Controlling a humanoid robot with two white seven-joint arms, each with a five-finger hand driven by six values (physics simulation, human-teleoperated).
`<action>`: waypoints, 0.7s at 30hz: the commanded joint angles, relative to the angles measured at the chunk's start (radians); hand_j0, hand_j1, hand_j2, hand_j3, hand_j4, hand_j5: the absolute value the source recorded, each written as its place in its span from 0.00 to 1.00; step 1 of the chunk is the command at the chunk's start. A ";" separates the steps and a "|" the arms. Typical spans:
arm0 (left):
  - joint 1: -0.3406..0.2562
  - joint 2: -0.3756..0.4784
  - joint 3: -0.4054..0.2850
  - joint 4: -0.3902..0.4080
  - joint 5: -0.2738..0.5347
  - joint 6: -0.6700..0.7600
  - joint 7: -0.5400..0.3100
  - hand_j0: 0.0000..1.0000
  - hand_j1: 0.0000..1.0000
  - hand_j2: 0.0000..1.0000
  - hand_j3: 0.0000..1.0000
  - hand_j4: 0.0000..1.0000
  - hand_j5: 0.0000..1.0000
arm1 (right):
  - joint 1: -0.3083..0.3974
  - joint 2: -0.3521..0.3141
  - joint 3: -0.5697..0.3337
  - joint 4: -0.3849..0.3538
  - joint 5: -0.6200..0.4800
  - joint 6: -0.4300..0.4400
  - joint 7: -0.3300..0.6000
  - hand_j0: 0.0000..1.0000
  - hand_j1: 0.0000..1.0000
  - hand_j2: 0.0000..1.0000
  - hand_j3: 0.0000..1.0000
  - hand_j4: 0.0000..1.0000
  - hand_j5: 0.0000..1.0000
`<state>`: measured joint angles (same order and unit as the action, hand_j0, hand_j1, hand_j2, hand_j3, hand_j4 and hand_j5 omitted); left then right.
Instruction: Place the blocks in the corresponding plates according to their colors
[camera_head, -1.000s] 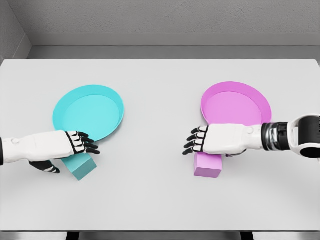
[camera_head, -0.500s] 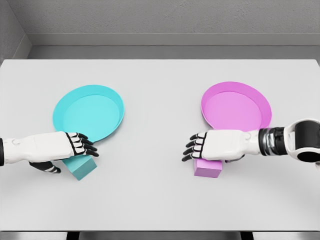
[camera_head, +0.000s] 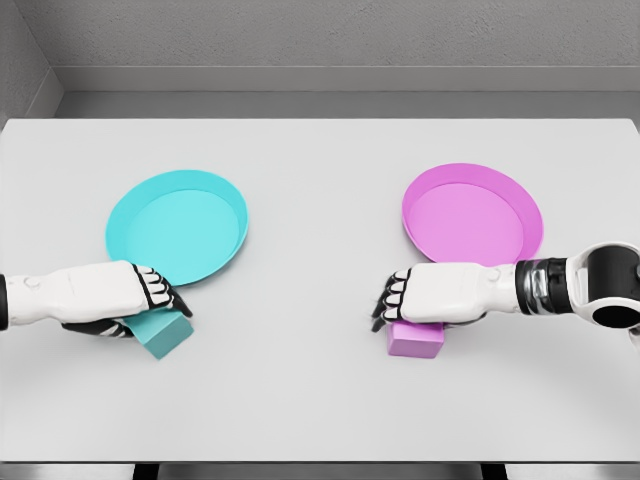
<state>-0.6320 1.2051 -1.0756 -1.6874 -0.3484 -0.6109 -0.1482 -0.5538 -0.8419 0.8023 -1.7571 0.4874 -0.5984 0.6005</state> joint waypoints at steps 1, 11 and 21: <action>0.000 0.001 0.002 0.000 0.002 0.000 -0.001 0.53 0.53 0.53 0.53 0.53 0.53 | 0.000 0.000 -0.002 0.002 0.020 -0.012 0.010 0.65 0.65 0.65 0.65 0.65 0.65; -0.021 0.007 0.045 0.000 0.068 0.000 -0.002 0.41 0.41 0.41 0.41 0.41 0.41 | 0.000 -0.006 -0.003 0.015 0.013 -0.012 0.010 0.62 0.62 0.62 0.62 0.62 0.62; -0.041 0.013 0.066 0.006 0.129 0.000 -0.008 0.41 0.41 0.41 0.41 0.41 0.41 | -0.002 -0.011 -0.048 0.056 -0.038 -0.012 0.010 0.60 0.60 0.60 0.60 0.60 0.60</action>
<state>-0.6750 1.2163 -1.0123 -1.6821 -0.2331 -0.6114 -0.1563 -0.5553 -0.8490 0.7606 -1.7081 0.4667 -0.6111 0.6093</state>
